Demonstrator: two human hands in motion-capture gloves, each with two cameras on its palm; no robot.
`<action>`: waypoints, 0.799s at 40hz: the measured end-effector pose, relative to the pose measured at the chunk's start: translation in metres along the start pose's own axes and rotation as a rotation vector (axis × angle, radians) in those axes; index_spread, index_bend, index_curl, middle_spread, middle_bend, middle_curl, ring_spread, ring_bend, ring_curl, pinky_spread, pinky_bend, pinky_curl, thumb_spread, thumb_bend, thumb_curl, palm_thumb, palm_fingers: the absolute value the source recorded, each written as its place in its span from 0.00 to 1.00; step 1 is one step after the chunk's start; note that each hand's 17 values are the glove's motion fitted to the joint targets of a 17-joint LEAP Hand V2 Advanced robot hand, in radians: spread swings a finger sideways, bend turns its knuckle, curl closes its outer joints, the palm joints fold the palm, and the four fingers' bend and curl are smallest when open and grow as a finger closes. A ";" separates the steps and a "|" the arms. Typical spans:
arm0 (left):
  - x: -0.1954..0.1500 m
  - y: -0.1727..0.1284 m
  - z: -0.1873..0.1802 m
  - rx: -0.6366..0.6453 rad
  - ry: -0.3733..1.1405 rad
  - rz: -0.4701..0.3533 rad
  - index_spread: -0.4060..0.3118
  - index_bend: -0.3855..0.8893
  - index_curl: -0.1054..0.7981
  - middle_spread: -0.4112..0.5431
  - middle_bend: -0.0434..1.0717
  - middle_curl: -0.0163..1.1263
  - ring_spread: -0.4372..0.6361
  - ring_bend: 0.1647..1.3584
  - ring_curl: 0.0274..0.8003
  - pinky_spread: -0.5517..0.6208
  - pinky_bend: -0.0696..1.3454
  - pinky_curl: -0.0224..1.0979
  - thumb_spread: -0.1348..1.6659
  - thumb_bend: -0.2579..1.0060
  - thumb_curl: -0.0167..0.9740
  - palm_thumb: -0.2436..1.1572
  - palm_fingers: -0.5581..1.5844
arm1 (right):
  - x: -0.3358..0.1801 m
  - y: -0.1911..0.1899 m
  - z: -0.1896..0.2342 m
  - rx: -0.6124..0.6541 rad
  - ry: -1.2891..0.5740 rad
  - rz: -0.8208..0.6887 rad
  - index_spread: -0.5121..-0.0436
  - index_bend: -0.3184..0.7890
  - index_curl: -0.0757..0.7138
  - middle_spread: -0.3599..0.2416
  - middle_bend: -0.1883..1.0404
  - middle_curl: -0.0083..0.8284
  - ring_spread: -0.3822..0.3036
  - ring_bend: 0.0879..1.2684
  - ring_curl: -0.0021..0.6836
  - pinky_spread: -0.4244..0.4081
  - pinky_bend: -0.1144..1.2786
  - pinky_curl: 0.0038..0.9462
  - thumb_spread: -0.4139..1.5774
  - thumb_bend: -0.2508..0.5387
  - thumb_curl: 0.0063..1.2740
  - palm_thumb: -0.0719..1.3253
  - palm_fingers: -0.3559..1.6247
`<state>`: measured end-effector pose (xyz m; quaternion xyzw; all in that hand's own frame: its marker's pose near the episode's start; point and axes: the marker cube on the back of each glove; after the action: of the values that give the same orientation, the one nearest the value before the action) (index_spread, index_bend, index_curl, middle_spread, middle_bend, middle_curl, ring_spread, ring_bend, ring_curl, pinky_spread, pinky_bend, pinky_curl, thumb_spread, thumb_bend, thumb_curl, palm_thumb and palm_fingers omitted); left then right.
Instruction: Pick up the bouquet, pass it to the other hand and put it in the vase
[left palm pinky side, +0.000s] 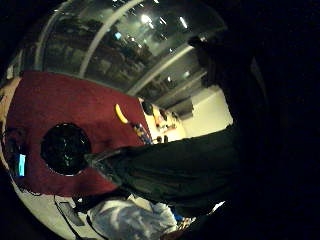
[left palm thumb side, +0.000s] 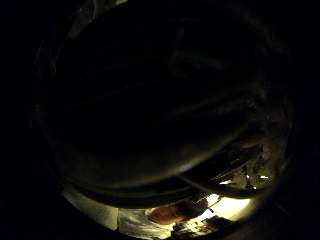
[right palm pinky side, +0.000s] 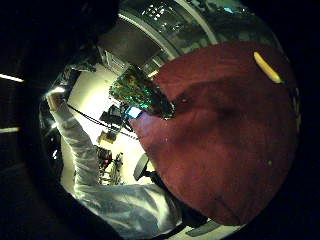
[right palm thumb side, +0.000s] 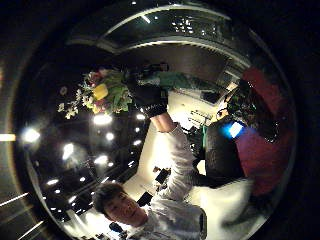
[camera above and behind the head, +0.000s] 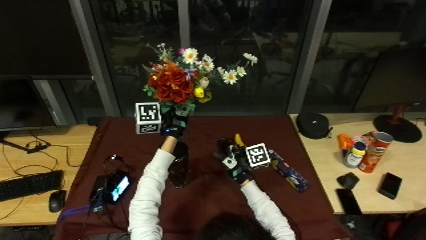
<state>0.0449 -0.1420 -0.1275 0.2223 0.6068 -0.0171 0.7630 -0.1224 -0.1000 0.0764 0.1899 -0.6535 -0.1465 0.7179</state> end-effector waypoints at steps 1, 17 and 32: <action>-0.002 -0.002 -0.004 0.034 -0.005 -0.001 0.15 0.74 0.72 0.17 0.69 0.50 0.11 0.39 0.60 0.23 0.27 0.43 0.14 0.18 0.75 0.80 0.87 | -0.001 -0.003 -0.001 -0.003 0.023 0.000 0.58 0.38 0.59 0.42 0.40 0.54 0.34 0.39 0.59 0.43 0.38 0.38 0.68 0.29 0.48 0.61 0.56; -0.058 -0.018 -0.034 0.325 -0.023 -0.053 0.15 0.73 0.74 0.17 0.69 0.51 0.11 0.38 0.61 0.24 0.26 0.44 0.15 0.18 0.78 0.81 0.86 | -0.003 -0.024 -0.009 -0.032 0.234 -0.189 0.50 0.40 0.50 0.45 0.31 0.48 0.44 0.29 0.53 0.62 0.38 0.36 0.71 0.29 0.45 0.60 0.43; -0.141 0.001 -0.030 0.127 -0.048 -0.242 0.18 0.62 0.71 0.16 0.66 0.51 0.12 0.36 0.60 0.24 0.24 0.44 0.31 0.11 0.73 0.68 0.78 | 0.002 -0.007 -0.006 -0.038 0.156 0.046 0.52 0.43 0.49 0.48 0.31 0.47 0.48 0.26 0.52 0.69 0.33 0.35 0.72 0.29 0.44 0.60 0.43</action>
<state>-0.0197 -0.1641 -0.0009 0.1947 0.6086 -0.1528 0.7539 -0.1156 -0.1067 0.0744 0.1720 -0.5969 -0.1274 0.7733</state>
